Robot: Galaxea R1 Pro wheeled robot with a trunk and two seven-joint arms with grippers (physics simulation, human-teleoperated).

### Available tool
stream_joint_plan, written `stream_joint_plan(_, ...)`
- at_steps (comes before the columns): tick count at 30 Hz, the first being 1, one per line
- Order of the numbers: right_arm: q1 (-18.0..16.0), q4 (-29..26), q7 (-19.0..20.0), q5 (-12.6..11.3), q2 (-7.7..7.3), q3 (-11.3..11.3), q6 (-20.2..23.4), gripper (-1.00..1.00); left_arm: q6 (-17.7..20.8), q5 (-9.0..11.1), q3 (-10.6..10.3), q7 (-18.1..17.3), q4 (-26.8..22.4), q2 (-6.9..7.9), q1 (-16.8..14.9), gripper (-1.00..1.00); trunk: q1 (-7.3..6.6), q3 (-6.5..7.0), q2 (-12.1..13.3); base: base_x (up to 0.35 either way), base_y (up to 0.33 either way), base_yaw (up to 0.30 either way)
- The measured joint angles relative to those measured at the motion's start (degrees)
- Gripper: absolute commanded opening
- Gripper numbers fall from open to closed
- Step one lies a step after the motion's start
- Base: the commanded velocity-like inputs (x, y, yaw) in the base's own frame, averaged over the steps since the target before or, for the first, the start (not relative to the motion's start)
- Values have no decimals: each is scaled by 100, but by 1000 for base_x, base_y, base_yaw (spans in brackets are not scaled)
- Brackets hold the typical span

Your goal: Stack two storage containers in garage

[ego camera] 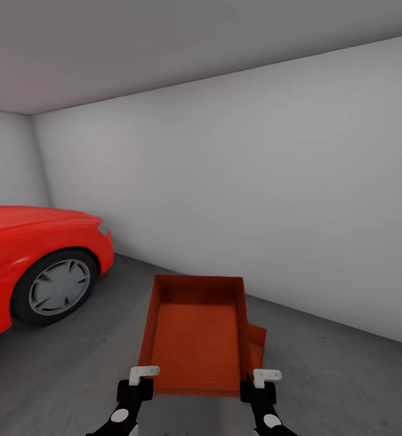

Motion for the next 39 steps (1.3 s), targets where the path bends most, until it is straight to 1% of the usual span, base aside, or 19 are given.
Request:
stream_joint_plan(19,2,12,15,-7,0,-14,-9,-100,8,-26,7,-9,0,4,-1,-100,0,0,0,322,9,-227)
stream_joint_plan(39,2,2,19,-5,-2,-11,9,-100,12,-14,4,-6,0,2,-1,-100,0,0,0,319,150,-232)
